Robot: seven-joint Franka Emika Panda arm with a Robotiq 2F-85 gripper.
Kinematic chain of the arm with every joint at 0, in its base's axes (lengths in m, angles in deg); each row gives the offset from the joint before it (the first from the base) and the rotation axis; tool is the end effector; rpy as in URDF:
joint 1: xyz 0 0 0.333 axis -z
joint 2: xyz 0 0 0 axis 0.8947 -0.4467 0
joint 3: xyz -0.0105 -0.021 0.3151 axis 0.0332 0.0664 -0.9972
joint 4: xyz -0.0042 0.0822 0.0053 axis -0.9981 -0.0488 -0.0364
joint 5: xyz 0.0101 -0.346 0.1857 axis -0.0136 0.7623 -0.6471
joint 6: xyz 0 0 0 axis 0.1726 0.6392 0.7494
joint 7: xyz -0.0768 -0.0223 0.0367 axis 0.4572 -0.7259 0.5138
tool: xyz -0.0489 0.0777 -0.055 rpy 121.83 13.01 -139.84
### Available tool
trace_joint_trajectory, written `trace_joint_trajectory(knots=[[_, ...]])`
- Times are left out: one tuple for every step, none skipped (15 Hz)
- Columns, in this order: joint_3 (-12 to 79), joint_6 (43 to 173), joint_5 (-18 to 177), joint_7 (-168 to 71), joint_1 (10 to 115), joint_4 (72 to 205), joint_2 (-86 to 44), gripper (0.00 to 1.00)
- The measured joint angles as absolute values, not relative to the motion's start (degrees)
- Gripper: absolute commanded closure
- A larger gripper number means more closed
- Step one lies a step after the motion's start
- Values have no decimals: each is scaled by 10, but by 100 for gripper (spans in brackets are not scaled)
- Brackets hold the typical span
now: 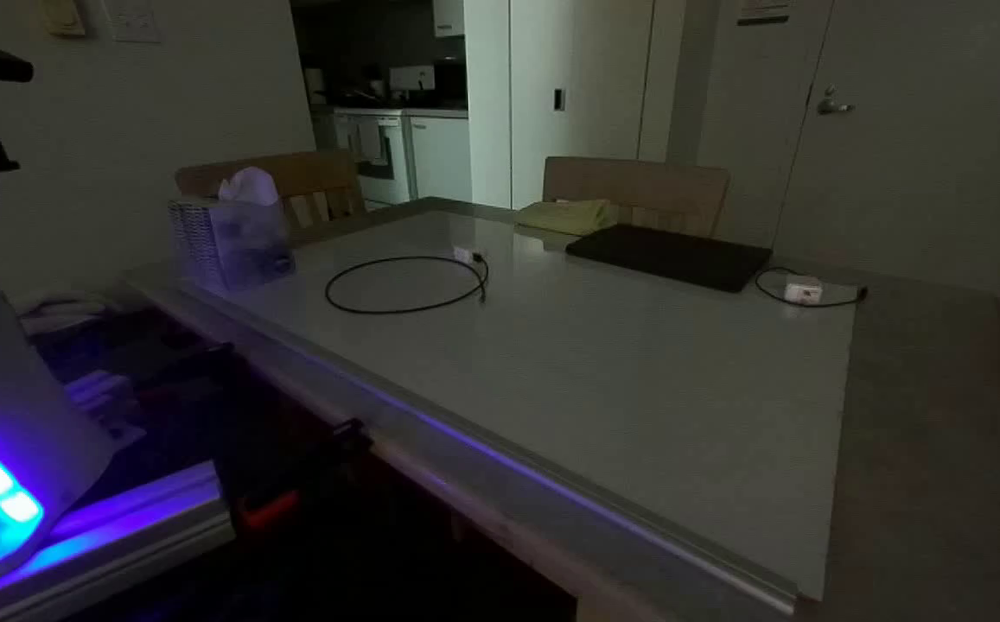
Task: Unwind the black charging cable
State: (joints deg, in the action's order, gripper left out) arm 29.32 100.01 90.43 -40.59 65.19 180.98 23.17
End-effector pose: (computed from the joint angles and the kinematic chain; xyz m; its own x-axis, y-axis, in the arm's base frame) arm 0.4369 -0.0202 0.5426 0.9376 0.1794 0.2978 0.1057 -0.9631 0.2474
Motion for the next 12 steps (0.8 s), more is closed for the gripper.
trace_joint_trajectory(knots=[[293, 1000, 904, -406, 652, 1810, 232, 0], [293, 1000, 904, -406, 652, 1810, 232, 0], [293, 1000, 904, -406, 652, 1810, 232, 0], [293, 1000, 904, -406, 652, 1810, 232, 0], [293, 1000, 904, -406, 652, 1810, 232, 0], [293, 1000, 904, -406, 652, 1810, 232, 0], [293, 1000, 904, -406, 652, 1810, 232, 0], [293, 1000, 904, -406, 652, 1810, 232, 0], [293, 1000, 903, -405, 651, 1810, 232, 0], [295, 1000, 902, -400, 651, 1809, 231, 0], [298, 1000, 901, -387, 648, 1805, 229, 0], [304, 1000, 896, -366, 645, 1798, 223, 0]])
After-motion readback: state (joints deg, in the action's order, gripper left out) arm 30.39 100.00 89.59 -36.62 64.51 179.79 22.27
